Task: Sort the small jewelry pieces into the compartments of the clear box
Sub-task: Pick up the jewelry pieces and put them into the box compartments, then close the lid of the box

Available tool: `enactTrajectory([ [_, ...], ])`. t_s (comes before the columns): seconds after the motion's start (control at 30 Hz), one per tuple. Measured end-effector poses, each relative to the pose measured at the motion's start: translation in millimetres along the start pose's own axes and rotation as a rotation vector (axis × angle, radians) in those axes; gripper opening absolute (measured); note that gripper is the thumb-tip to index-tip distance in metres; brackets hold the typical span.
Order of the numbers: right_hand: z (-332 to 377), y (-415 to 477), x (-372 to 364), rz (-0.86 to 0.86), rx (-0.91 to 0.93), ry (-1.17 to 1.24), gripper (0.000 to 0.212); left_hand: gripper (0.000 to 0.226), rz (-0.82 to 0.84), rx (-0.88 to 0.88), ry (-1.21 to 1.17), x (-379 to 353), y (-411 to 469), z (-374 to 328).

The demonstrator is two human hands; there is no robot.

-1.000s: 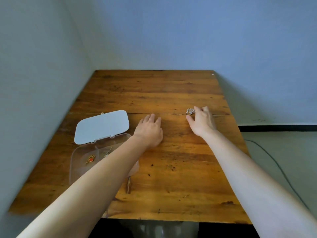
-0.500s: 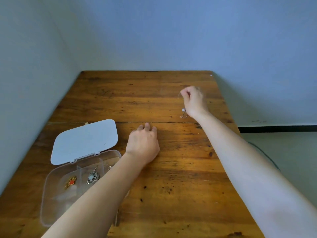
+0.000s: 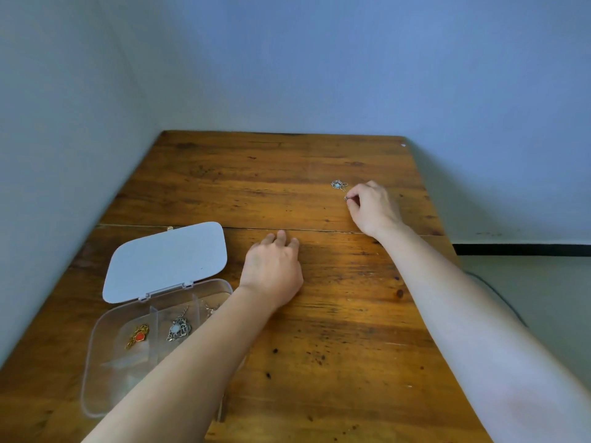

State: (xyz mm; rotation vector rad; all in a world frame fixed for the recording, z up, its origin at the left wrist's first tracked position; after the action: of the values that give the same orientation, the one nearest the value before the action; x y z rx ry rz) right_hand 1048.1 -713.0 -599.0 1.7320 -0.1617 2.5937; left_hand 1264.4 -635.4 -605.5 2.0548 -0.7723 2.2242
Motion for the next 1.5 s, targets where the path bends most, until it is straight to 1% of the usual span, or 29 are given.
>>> enactTrajectory([
  [0.07,5,-8,5,0.018,-0.009,0.088,0.032,0.053,0.028,0.006,-0.004,2,-2,-1],
  [0.13,9,-19,9,0.017,-0.022,0.156,0.032,0.052,0.084,-0.008,-0.014,6,-2,0],
  [0.2,15,-33,9,0.039,-0.027,0.202,0.030,0.046,0.119,-0.039,-0.107,16,-4,5],
  [0.23,19,-41,8,0.056,-0.028,0.232,0.029,0.042,0.099,-0.054,-0.162,22,-8,11],
  [0.27,24,-48,6,0.073,-0.028,0.261,0.028,0.040,0.042,-0.070,-0.208,29,-15,17],
  [0.33,38,-65,0,0.108,-0.018,0.314,0.029,0.040,-0.142,-0.114,-0.259,41,-34,34],
  [0.4,58,-84,-11,0.151,0.014,0.362,0.031,0.041,-0.302,-0.107,-0.291,47,-57,57],
  [0.47,83,-103,-25,0.197,0.053,0.409,0.035,0.045,-0.377,-0.016,-0.341,45,-76,90],
  [0.57,124,-131,-46,0.243,0.106,0.509,0.041,0.055,-0.386,0.219,-0.462,29,-99,150],
  [0.63,147,-148,-60,0.260,0.113,0.601,0.046,0.062,-0.343,0.381,-0.618,11,-111,189],
  [0.67,157,-157,-68,0.267,0.108,0.643,0.049,0.066,-0.309,0.438,-0.736,2,-116,204],
  [0.73,171,-172,-84,0.297,0.100,0.670,0.057,0.069,-0.279,0.471,-1.026,-15,-124,221],
  [0.77,176,-179,-93,0.315,0.105,0.642,0.060,0.069,-0.292,0.472,-1.164,-21,-127,224],
  [0.83,183,-189,-105,0.309,0.128,0.546,0.055,0.068,-0.350,0.466,-1.378,-28,-132,224],
  [0.93,186,-193,-110,0.219,0.117,0.492,0.045,0.066,-0.447,0.454,-1.541,-31,-137,223],
  [1.03,190,-193,-111,0.189,0.098,0.455,0.044,0.066,-0.501,0.477,-1.634,-33,-143,226],
  [1.1,191,-193,-111,0.206,0.089,0.428,0.045,0.063,-0.512,0.494,-1.678,-33,-146,230],
  [1.2,191,-191,-111,0.225,0.088,0.425,0.045,0.047,-0.602,0.493,-1.646,-22,-155,235],
  [1.27,192,-191,-110,0.214,0.082,0.430,0.044,0.038,-0.655,0.449,-1.556,-10,-161,236],
  [1.37,190,-193,-111,0.207,0.061,0.456,0.043,0.036,-0.699,0.349,-1.374,-1,-174,230],
  [1.43,188,-193,-111,0.206,0.054,0.523,0.043,0.035,-0.738,0.305,-1.251,-3,-189,226],
  [1.5,186,-194,-111,0.188,0.050,0.605,0.048,0.029,-0.785,0.244,-1.143,-10,-204,222],
])
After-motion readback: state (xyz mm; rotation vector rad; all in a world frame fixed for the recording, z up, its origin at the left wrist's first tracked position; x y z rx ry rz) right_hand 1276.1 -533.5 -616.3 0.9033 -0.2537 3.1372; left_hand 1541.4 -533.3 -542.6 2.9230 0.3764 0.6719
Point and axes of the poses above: each hand's wrist, its own y-axis towards the middle knuckle, its own x-axis out of the back of the hand, z = x × y, the point moved 6 cm from there along y, towards the middle knuckle, and after that the axes turned 15 degrees about z, right-handed, at the moved point
